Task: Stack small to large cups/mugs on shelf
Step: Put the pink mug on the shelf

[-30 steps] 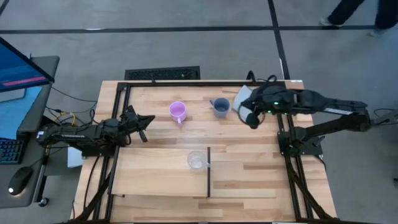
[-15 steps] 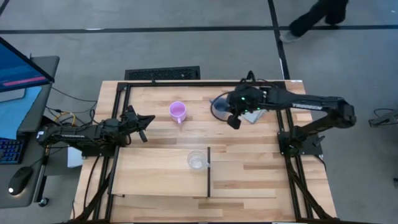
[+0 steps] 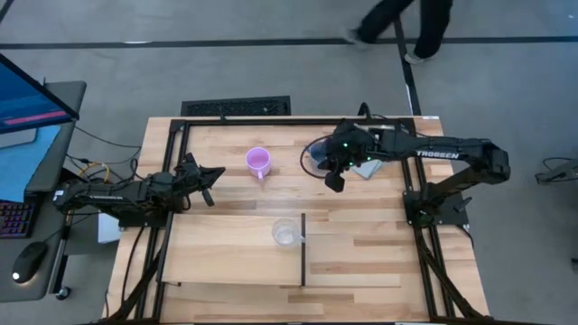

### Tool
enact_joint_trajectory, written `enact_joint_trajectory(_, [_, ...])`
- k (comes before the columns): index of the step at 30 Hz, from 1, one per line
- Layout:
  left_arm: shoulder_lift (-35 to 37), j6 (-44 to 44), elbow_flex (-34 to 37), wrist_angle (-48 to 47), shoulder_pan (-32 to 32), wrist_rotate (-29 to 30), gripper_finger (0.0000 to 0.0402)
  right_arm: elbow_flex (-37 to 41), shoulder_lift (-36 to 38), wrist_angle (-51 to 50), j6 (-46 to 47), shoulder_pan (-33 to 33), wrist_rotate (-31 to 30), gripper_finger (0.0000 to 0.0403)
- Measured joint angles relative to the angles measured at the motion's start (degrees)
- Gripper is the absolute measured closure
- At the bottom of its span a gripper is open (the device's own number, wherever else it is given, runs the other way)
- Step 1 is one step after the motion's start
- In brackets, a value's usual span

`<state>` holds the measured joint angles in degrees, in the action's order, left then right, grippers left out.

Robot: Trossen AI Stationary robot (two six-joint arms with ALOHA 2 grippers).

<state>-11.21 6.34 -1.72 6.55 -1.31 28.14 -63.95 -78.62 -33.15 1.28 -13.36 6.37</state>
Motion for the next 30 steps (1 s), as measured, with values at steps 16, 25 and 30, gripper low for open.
enact_joint_trajectory(16, [0.01, -1.13, -0.02, -0.24, -0.01, 1.12, 0.0402, 19.46, 10.99, 12.97, 8.19, 1.54, -0.19, 0.0401])
enact_joint_trajectory(25, [0.01, -1.1, -0.02, -0.23, -0.01, 1.23, 0.0401, 30.99, 19.71, 21.3, 12.29, 1.57, -0.17, 0.0401])
enact_joint_trajectory(30, [0.0, -1.1, -0.04, -0.22, -0.01, 2.67, 0.0401, 36.74, 24.62, 26.86, 15.2, 1.54, -0.2, 0.0401])
